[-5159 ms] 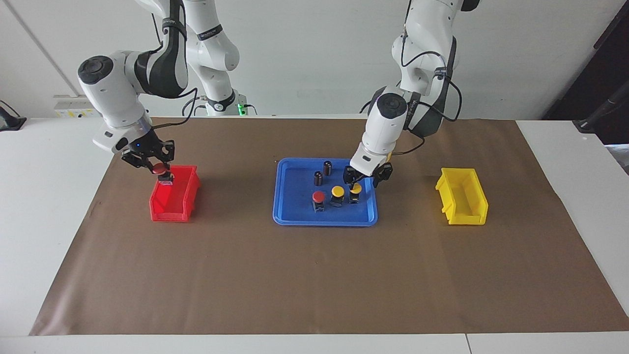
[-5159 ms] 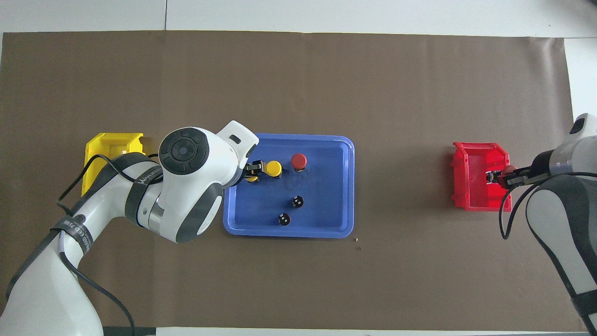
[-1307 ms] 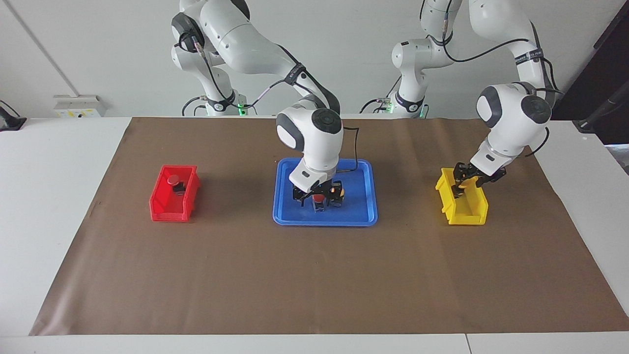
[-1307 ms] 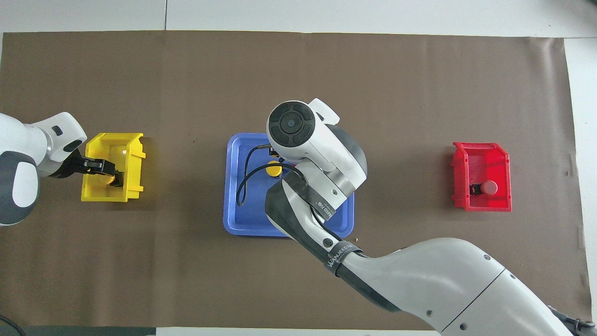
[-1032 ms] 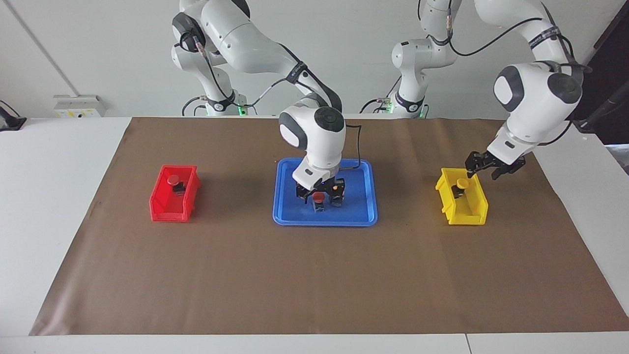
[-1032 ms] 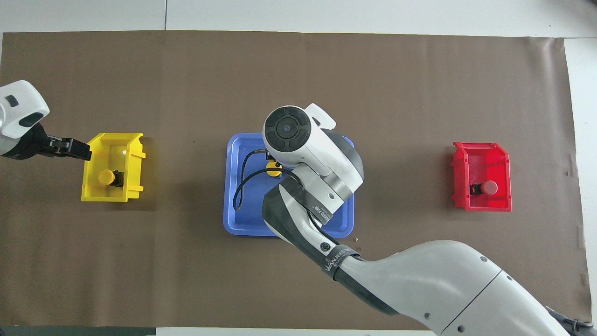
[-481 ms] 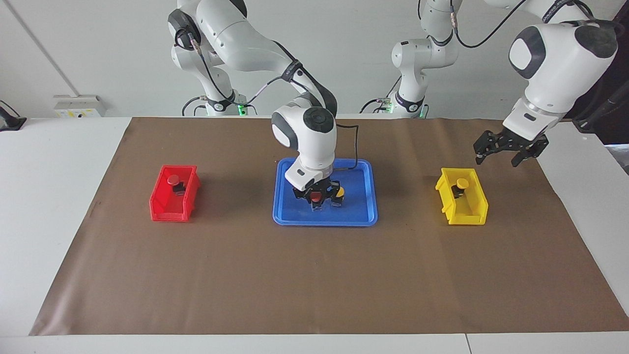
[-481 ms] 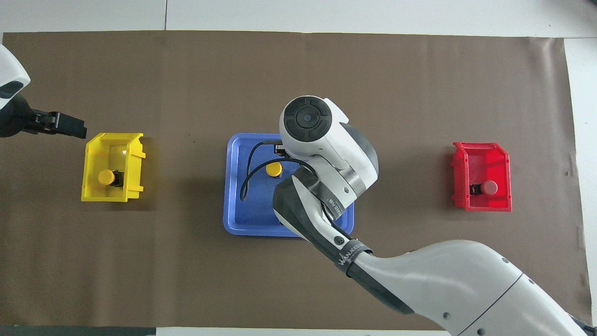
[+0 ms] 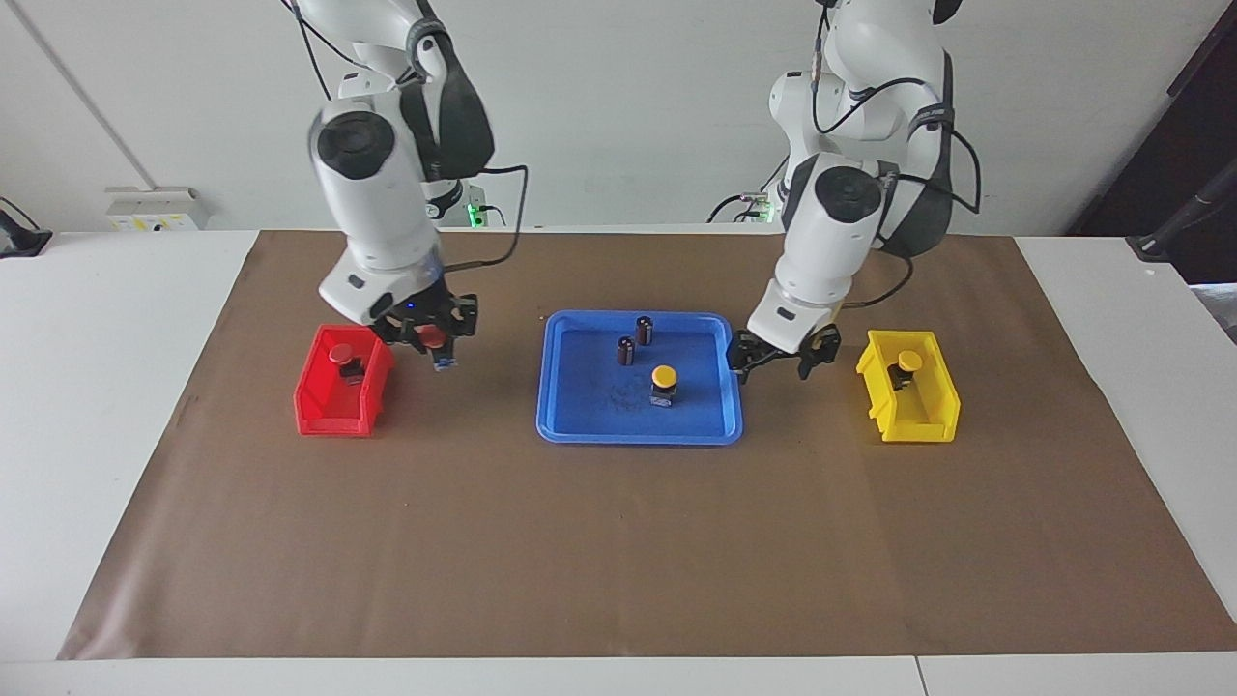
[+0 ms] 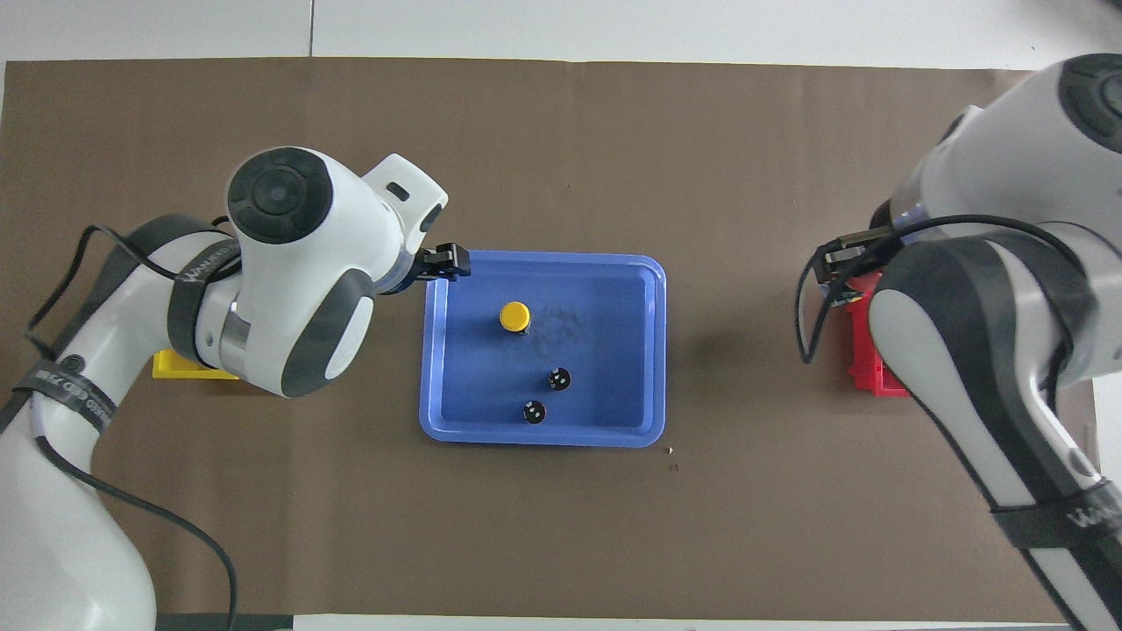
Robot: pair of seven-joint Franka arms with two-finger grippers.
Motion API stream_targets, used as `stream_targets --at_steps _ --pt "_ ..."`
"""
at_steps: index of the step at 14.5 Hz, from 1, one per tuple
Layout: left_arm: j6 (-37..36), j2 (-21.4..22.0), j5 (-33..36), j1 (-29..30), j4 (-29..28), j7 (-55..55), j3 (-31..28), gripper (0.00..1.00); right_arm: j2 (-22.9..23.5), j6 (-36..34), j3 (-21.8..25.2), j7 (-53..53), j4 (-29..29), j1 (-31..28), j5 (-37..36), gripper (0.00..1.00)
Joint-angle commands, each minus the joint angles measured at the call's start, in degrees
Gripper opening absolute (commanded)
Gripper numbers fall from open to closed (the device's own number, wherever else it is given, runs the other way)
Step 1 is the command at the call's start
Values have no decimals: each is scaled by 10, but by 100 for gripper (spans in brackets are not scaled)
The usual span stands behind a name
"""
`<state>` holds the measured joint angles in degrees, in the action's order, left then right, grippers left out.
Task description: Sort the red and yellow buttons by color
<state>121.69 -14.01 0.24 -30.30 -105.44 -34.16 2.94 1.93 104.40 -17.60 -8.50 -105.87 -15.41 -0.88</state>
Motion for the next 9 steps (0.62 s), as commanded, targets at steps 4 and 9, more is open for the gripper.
stream_targets --at_steps 4,9 --pt "41 -59 16 -90 6 -115 -13 100 -27 179 -7 -178 -150 -95 17 8" --pt "27 -59 16 -86 16 -114 -14 92 -9 274 -8 -179 -207 -106 18 7"
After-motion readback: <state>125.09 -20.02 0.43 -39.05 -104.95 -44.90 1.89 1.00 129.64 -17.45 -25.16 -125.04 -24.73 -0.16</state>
